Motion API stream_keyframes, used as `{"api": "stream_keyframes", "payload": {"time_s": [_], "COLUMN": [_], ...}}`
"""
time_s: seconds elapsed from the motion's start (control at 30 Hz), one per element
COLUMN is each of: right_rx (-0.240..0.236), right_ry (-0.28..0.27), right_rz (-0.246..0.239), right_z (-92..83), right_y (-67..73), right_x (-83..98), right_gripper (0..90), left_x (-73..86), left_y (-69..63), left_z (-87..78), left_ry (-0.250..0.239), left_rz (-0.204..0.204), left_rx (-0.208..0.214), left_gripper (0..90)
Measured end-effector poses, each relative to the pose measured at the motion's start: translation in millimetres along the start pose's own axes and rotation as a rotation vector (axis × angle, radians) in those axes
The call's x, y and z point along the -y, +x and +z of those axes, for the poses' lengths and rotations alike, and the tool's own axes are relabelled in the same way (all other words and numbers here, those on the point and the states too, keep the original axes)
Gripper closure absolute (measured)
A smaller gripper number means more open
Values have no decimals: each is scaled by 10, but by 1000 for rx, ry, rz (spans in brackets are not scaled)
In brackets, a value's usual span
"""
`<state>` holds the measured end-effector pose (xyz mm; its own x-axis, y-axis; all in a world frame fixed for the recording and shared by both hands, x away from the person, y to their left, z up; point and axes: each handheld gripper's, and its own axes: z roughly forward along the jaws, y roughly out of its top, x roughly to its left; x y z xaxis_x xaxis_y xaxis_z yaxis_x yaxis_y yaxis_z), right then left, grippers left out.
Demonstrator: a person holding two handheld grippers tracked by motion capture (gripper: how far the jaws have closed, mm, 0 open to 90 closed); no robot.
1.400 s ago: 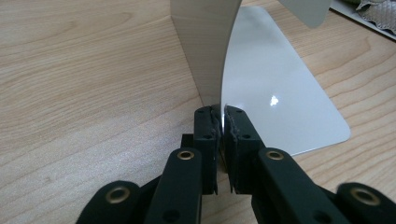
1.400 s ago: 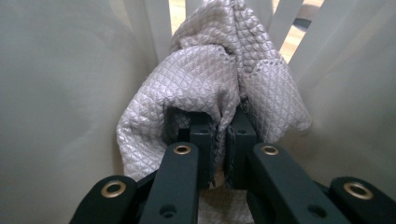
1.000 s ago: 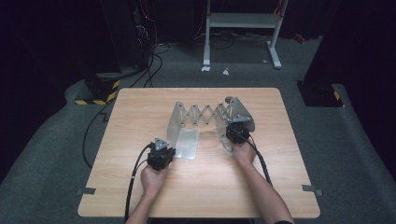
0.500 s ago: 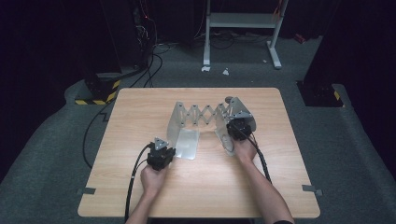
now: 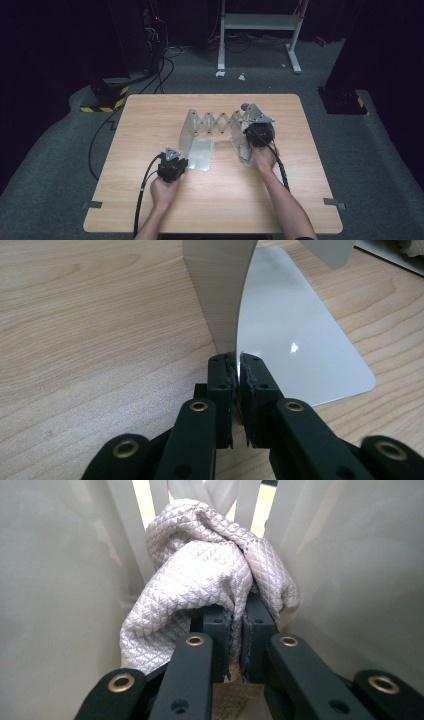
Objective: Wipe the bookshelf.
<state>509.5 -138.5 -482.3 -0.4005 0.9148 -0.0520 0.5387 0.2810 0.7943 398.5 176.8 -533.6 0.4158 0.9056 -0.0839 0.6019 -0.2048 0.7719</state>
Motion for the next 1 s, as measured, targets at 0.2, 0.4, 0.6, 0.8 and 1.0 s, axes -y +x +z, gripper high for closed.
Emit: {"api": "stream_keyframes", "payload": {"time_s": [0.2,0.4,0.6,0.8,1.0], "right_rx": [-1,7,3,7,11], "right_ry": [-19,-50,-65,-96,-120], "right_rz": [18,34,40,30,31], "right_z": [-70,-164,-222,-316,-372], "right_y": [-33,-45,-57,-68,-86], "right_x": [-85,-172,-242,-386,-500], "right_gripper": [848,848,848,849,848], "left_x": [0,0,0,0,0], "left_y": [-3,-4,-3,-3,-9], "left_z": [0,0,0,0,-1], "left_ry": [0,1,0,1,2], "left_rz": [1,3,2,4,6], "left_rx": [1,1,2,4,2], "left_gripper": [835,835,835,835,835]}}
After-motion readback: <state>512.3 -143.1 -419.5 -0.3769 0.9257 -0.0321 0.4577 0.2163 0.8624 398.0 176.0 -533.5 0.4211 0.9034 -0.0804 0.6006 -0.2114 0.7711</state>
